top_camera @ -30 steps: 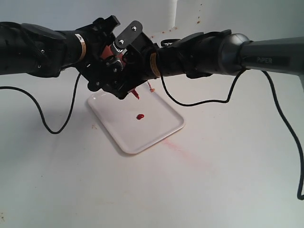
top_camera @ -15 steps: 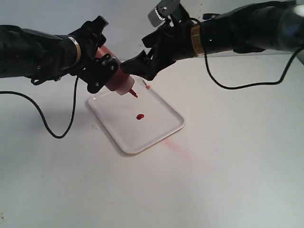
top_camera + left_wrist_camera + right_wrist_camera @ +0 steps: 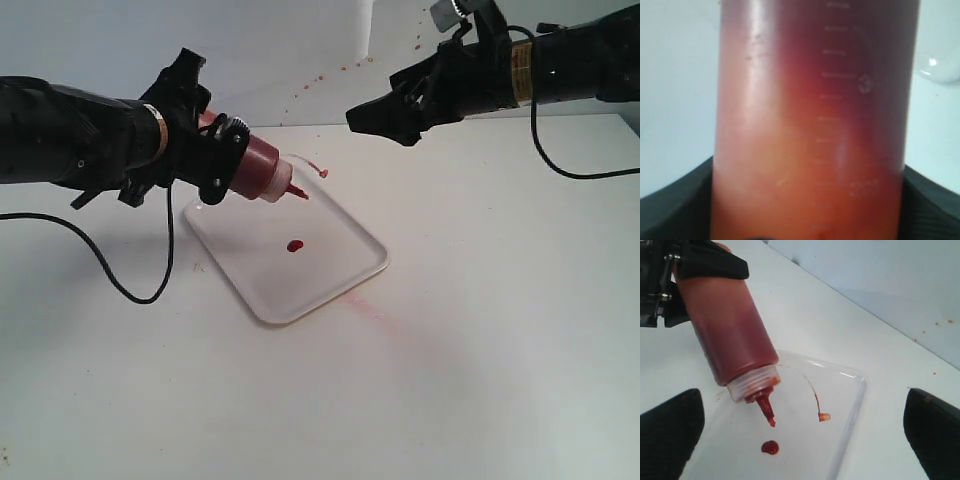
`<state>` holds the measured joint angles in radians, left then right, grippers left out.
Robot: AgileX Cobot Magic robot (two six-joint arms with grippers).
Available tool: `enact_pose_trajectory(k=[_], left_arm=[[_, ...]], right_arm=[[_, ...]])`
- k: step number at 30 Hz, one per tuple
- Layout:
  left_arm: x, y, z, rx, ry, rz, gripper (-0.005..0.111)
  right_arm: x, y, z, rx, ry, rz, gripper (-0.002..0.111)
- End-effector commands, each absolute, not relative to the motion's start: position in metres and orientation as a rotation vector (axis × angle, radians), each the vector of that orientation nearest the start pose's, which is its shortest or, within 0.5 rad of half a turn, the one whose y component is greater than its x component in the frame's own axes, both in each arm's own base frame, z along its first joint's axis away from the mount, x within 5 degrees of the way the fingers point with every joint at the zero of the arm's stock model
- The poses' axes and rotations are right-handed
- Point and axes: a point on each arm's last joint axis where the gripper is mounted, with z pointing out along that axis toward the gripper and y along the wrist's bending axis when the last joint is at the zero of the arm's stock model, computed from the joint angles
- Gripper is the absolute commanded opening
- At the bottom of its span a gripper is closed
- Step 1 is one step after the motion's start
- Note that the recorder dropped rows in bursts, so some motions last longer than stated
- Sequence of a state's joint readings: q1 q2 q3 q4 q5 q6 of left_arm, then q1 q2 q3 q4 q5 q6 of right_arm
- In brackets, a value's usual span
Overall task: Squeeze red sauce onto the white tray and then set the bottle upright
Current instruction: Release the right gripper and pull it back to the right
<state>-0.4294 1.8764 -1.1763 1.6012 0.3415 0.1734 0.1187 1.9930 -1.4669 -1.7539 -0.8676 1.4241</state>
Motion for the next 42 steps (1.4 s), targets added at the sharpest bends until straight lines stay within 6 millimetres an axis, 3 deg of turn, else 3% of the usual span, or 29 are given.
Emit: enact_pose_trajectory(k=[1, 13, 21, 26, 31, 34, 39, 42], left_arm=[[0.385, -0.140, 0.213, 1.860, 1.384, 1.049, 0.000], [0.375, -0.140, 0.197, 1.690, 1.579, 0.849, 0.000], [0.367, -0.133, 0.217, 1.480, 1.667, 0.675, 0.000], [0.362, -0.118, 0.223, 1.433, 1.693, 0.633, 0.000], [0.359, -0.106, 0.225, 1.403, 1.718, 0.623, 0.000], [0.358, -0.104, 0.230, 1.373, 1.708, 0.520, 0.000], [0.355, -0.102, 0.241, 1.348, 1.679, 0.461, 0.000], [0.353, -0.104, 0.246, 1.351, 1.652, 0.428, 0.000]], right_arm=[[0.425, 0.108, 0.247, -0.926, 1.829, 0.755, 0.105], [0.425, 0.109, 0.241, -0.900, 1.858, 0.795, 0.105], [0.427, 0.113, 0.212, -0.920, 1.901, 0.908, 0.105], [0.426, 0.113, 0.213, -0.914, 1.904, 0.933, 0.105], [0.419, 0.120, 0.208, -0.970, 1.880, 1.072, 0.105], [0.417, 0.128, 0.195, -0.989, 1.893, 1.127, 0.105], [0.414, 0.149, 0.154, -1.020, 1.953, 1.238, 0.105], [0.416, 0.169, 0.142, -0.921, 1.862, 1.335, 0.105]])
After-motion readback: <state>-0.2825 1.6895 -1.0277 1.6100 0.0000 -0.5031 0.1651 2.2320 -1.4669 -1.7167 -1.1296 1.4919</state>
